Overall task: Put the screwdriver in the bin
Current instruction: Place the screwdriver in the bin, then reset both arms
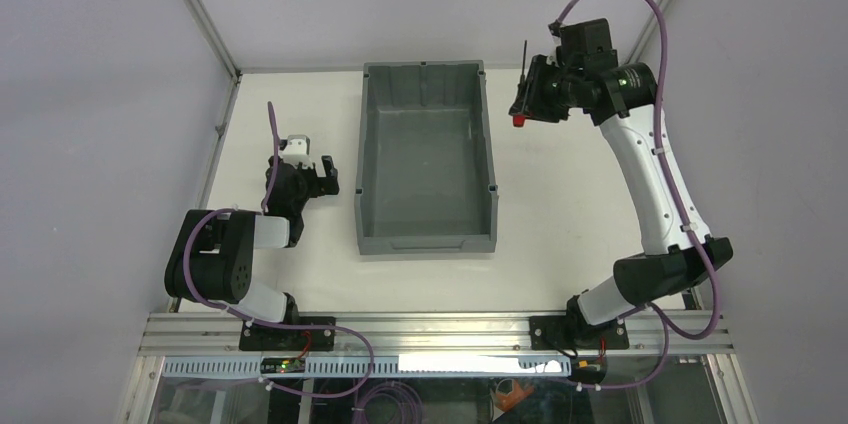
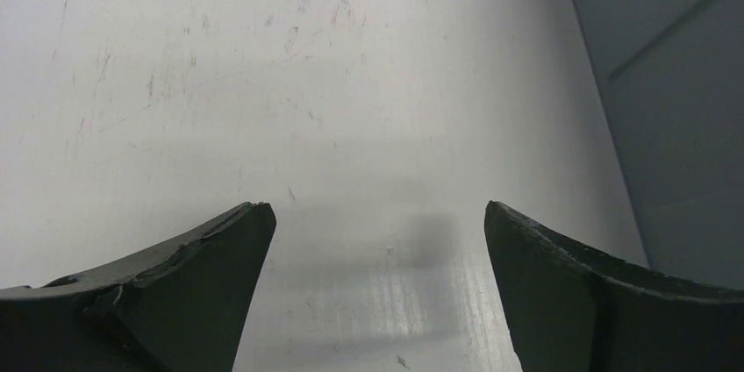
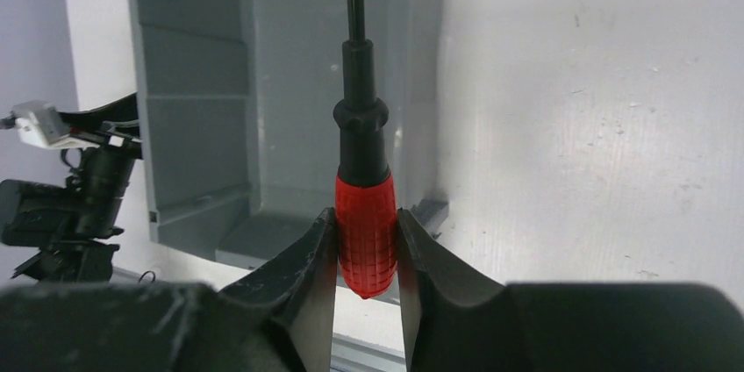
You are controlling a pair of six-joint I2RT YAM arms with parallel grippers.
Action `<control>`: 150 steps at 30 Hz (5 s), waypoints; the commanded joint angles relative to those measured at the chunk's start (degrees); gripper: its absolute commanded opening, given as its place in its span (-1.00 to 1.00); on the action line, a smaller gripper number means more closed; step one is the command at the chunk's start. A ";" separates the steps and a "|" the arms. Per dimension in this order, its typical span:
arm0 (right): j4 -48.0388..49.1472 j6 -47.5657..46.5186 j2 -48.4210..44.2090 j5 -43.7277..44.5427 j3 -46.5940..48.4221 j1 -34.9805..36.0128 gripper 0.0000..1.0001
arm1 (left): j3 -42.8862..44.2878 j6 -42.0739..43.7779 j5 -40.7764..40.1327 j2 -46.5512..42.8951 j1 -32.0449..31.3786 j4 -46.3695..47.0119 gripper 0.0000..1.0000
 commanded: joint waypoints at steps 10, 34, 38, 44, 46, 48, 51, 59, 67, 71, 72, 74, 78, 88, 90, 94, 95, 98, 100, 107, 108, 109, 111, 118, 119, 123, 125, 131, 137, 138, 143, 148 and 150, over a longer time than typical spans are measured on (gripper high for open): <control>1.57 8.42 2.10 4.28 6.33 12.07 -0.75 | 1.00 1.34 0.97 -0.28 0.34 3.80 0.98; 4.27 13.93 26.13 19.37 11.11 26.18 -0.76 | 1.00 1.34 0.94 -0.36 0.34 3.80 0.98; 4.83 14.55 30.00 20.05 11.66 26.58 -0.76 | 1.00 1.34 0.93 -0.28 0.35 3.79 0.98; 5.37 15.18 35.48 20.48 12.89 26.75 -0.76 | 1.00 1.34 0.98 -0.35 0.33 3.79 0.98; 5.36 15.35 37.66 20.47 13.36 26.69 -0.76 | 1.00 1.34 0.98 -0.28 0.34 3.79 0.98; 5.50 15.52 39.18 20.47 13.65 26.75 -0.76 | 1.01 1.34 0.96 -0.28 0.35 3.79 0.98; 5.61 15.55 41.28 20.71 14.16 26.73 -0.76 | 0.99 1.34 0.99 -0.33 0.24 3.79 0.98; 5.53 15.62 46.41 20.87 15.74 26.73 -0.75 | 1.00 1.34 0.93 -0.29 0.32 3.82 0.98; 5.66 15.88 49.56 20.50 16.76 26.63 -0.72 | 1.00 1.34 1.00 -0.29 0.34 3.79 0.98; 5.77 16.06 50.21 20.47 16.95 26.56 -0.63 | 1.00 1.34 0.96 -0.30 0.35 3.80 0.98; 5.79 16.14 50.32 20.40 17.02 26.48 -0.57 | 1.00 1.34 1.00 -0.32 0.33 3.80 0.98; 5.70 16.32 50.33 20.26 17.03 26.38 -0.48 | 1.00 1.34 0.94 -0.28 0.34 3.84 0.98; 5.66 16.51 50.27 20.14 17.09 26.07 -0.29 | 1.00 1.34 0.94 -0.28 0.34 3.79 0.98; 3.26 15.79 48.86 19.24 20.20 25.67 -0.09 | 1.00 1.34 0.96 -0.30 0.34 3.79 0.98; 2.67 15.37 47.65 19.27 20.94 25.72 -0.08 | 1.00 1.34 0.97 -0.33 0.35 3.82 0.98; 1.19 14.15 44.17 19.42 22.68 25.68 -0.04 | 1.00 1.34 0.96 -0.28 0.29 3.79 0.98; 1.02 13.91 43.17 19.35 22.73 25.68 -0.04 | 1.00 1.34 0.97 -0.28 0.34 3.82 0.98; 1.11 13.25 39.82 18.95 22.08 25.73 -0.03 | 1.00 1.34 1.00 -0.28 0.35 3.82 0.98; 1.27 12.90 37.37 18.69 21.44 25.76 0.00 | 1.00 1.34 0.92 -0.28 0.34 3.79 0.98; 1.40 10.78 28.75 19.17 18.59 25.79 0.10 | 1.00 1.34 0.94 -0.33 0.31 3.79 0.98; 1.40 10.51 27.59 19.36 18.11 25.85 0.13 | 1.00 1.34 0.94 -0.28 0.33 3.79 0.98; 1.40 10.20 26.45 19.65 17.88 25.74 0.14 | 1.00 1.34 0.96 -0.28 0.35 3.79 0.98; 1.19 9.43 24.25 20.33 17.22 25.79 0.20 | 1.00 1.34 0.93 -0.28 0.35 3.79 0.98; 0.30 7.24 16.39 24.35 14.24 25.44 0.40 | 1.00 1.35 0.97 -0.29 0.35 3.79 0.98; 0.17 6.92 15.23 24.93 13.70 25.20 0.42 | 1.00 1.34 0.91 -0.29 0.30 3.79 0.98; 0.24 6.01 10.07 27.16 10.32 23.60 0.48 | 1.00 1.34 0.97 -0.30 0.30 3.79 0.98; 0.48 5.49 6.95 28.29 8.22 22.56 0.51 | 1.00 1.34 0.96 -0.30 0.29 3.79 0.98; 1.98 3.97 -1.08 29.29 0.73 17.73 0.65 | 1.00 1.34 1.01 -0.28 0.31 3.80 0.98; 3.94 2.54 -7.57 29.00 -6.94 12.46 0.73 | 1.00 1.34 0.98 -0.28 0.32 3.79 0.98; 4.14 2.43 -8.45 29.07 -8.13 11.69 0.74 | 1.00 1.34 0.96 -0.28 0.34 3.79 0.98; 5.90 1.73 -12.53 29.61 -14.92 7.98 0.83 | 1.00 1.34 1.01 -0.28 0.27 3.79 0.98; 8.81 1.52 -15.89 28.99 -22.31 5.02 0.92 | 1.00 1.34 0.96 -0.28 0.35 3.84 0.98; 10.00 1.65 -16.98 28.68 -25.15 4.00 0.98 | 1.00 1.34 0.96 -0.28 0.34 3.79 0.98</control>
